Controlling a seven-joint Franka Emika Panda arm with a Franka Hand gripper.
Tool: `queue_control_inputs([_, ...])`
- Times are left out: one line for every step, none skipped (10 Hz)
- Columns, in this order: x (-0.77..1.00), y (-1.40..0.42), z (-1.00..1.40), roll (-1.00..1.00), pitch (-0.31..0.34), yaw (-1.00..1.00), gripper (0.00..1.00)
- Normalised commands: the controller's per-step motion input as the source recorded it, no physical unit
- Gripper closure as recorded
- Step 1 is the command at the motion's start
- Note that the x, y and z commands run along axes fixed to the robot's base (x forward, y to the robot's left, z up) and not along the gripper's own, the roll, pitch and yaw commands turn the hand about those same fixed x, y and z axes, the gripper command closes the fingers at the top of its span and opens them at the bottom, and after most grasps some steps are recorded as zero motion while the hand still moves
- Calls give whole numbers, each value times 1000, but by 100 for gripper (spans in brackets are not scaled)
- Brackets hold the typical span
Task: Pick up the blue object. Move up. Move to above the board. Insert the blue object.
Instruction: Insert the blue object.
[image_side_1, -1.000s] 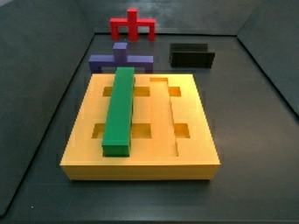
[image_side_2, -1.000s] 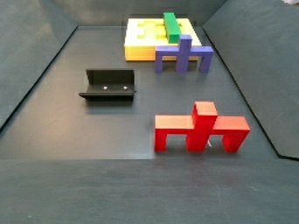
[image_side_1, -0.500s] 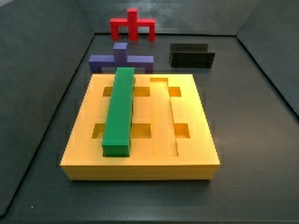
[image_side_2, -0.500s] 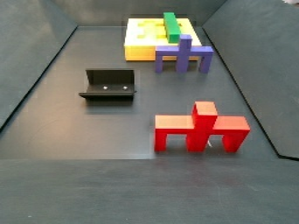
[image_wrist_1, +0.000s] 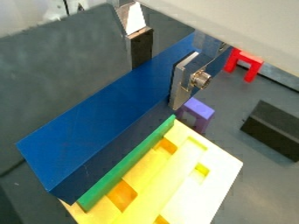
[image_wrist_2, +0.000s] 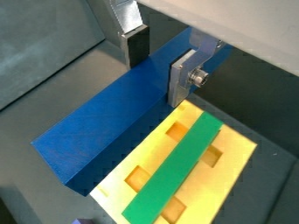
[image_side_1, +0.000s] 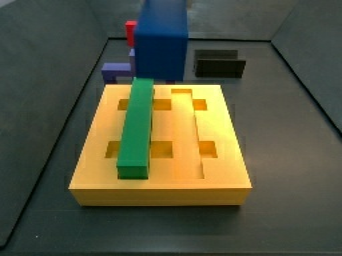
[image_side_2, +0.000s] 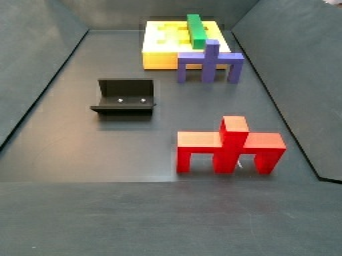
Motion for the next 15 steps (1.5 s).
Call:
queue_control_inputs([409,-26,-751,86,-20,0,100])
queue_control_inputs([386,0,-800,0,-41,0,100])
queue_control_inputs([291,0,-817,-120,-106,0,100])
queue_control_inputs([434,0,-723,-64,-86,0,100])
queue_control_inputs([454,0,-786,0,-53,0,100])
queue_control_inputs([366,0,-740,51,-77,0,100])
queue_control_inputs([297,0,-549,173,-27,0,100])
queue_control_inputs([0,-37,-246,324,0,6,100])
queue_control_inputs([0,0,-354,259,-40,29,100])
queue_control_inputs([0,0,-403,216,-76,46,100])
queue_control_inputs([0,0,-363,160,-84,17,100])
queue_control_inputs([0,0,-429,64,-107,29,100])
queue_control_inputs([0,-29,-406,6,-114,71,100])
queue_control_inputs([0,-34,-391,13,-117,80,100])
queue_control_inputs([-23,0,-340,1,-139,97,100])
